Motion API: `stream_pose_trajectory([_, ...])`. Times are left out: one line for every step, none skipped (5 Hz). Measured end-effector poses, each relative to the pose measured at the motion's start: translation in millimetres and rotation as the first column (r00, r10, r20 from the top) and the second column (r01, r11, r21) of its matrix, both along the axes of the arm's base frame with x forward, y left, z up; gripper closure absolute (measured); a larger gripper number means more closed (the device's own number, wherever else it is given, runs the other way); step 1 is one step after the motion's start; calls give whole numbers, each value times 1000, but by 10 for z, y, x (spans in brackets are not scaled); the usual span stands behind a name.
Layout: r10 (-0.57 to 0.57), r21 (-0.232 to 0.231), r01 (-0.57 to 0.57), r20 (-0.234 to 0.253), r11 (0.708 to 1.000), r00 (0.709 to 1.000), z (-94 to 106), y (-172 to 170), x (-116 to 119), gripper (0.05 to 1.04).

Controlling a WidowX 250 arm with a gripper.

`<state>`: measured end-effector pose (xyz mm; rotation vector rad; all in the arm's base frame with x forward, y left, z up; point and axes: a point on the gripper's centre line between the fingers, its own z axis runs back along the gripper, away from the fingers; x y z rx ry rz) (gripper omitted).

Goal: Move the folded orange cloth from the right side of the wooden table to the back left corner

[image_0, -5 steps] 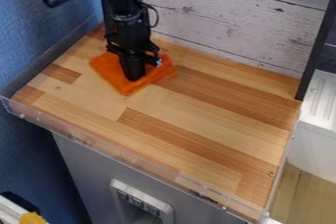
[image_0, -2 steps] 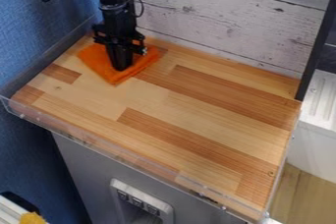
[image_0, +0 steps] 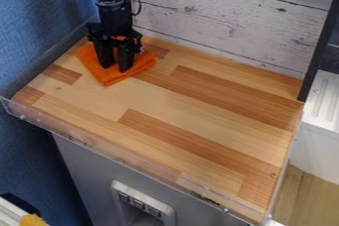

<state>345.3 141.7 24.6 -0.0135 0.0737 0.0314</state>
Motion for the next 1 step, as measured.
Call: stream_pose_trajectory([-9, 18, 8, 46, 1000, 999, 249, -152, 5, 87])
